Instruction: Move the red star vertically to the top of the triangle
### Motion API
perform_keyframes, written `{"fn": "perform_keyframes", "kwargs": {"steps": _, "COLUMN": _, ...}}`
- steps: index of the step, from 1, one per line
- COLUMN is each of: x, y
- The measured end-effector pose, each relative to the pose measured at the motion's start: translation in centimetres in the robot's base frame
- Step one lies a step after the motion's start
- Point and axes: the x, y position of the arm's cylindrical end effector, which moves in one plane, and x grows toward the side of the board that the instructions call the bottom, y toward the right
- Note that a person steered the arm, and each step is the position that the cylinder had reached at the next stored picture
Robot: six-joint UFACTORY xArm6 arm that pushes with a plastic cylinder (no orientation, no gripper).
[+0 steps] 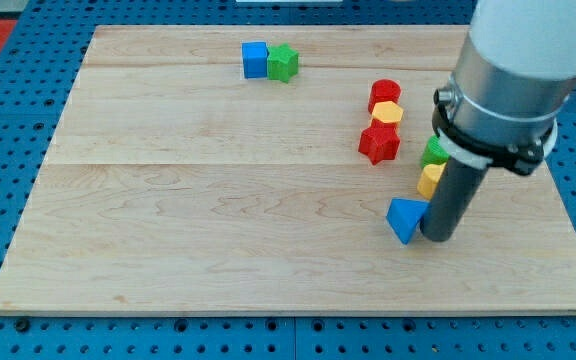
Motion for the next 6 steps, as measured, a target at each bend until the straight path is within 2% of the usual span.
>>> {"fn": "perform_keyframes", "kwargs": {"steps": 1, "x": -5.4, "y": -6.2}}
{"fn": "perform_keyframes", "kwargs": {"steps": 2, "x": -7.0, "y": -9.1}}
{"fn": "perform_keyframes", "kwargs": {"steps": 3, "x": -7.5, "y": -3.8}}
{"fn": "perform_keyframes", "kwargs": {"steps": 4, "x": -11.2, "y": -1.3}}
{"fn": "perform_keyframes", "kwargs": {"steps": 5, "x": -15.6, "y": -2.5}}
{"fn": "perform_keyframes", "kwargs": {"steps": 6, "x": -19.1, "y": -7.8}}
